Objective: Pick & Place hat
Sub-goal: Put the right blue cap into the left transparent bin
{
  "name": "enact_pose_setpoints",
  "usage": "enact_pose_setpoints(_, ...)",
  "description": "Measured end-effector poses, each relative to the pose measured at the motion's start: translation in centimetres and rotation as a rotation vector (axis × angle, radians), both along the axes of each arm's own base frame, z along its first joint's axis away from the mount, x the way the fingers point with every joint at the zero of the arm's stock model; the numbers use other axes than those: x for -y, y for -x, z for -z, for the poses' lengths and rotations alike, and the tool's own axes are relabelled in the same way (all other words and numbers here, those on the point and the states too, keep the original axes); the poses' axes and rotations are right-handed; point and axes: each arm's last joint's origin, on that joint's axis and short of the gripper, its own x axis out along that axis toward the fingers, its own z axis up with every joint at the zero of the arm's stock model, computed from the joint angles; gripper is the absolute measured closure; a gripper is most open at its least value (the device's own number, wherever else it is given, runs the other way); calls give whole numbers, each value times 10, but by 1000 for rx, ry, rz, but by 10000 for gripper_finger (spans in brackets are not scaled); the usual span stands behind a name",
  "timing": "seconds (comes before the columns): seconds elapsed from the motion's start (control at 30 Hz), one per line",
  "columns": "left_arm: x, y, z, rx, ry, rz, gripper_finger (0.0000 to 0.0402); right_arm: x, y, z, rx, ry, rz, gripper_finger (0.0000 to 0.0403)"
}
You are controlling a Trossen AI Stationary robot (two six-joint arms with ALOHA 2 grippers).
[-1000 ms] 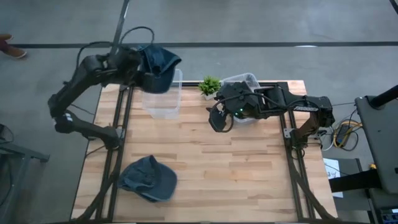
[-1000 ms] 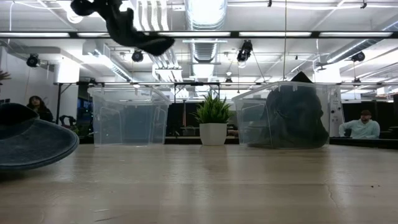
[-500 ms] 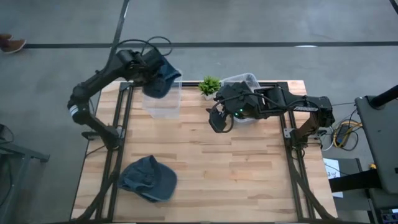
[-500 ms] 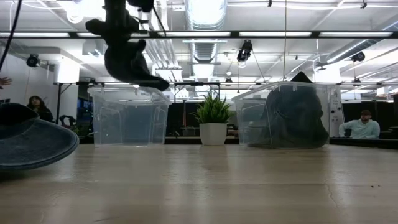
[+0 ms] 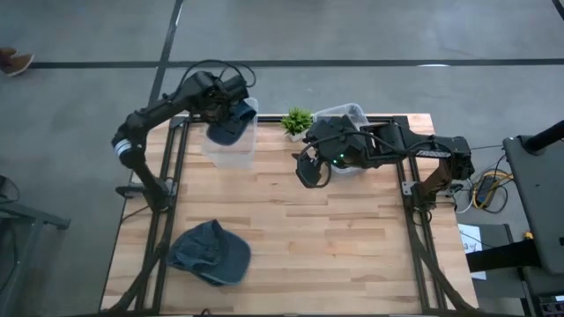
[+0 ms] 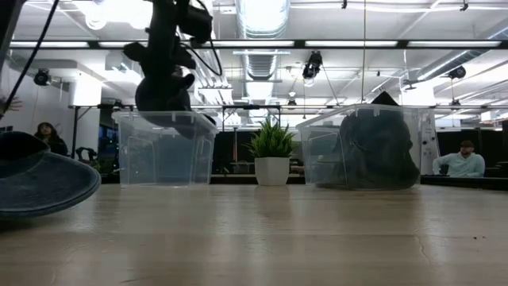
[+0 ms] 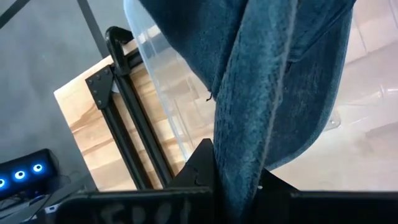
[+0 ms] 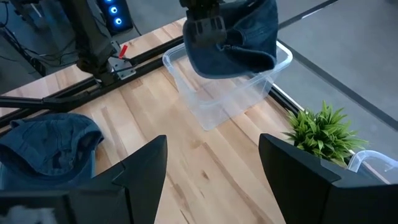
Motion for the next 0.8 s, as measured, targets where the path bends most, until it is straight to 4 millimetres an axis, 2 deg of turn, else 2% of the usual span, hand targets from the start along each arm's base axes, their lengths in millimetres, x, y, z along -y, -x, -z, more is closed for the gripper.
enact_pose_setpoints(0.3, -13, -13, 21, -47, 73, 5, 397, 0, 0, 0, 0, 0, 0, 154)
enact_pose_setpoints(0.53, -21, -26, 45, -61, 186, -5, 392, 0, 0, 0, -2, 0, 0, 154)
enact_pose_setpoints(0.8, -24, -32, 65, -77, 251, -34, 394, 0, 0, 0, -2, 0, 0, 154)
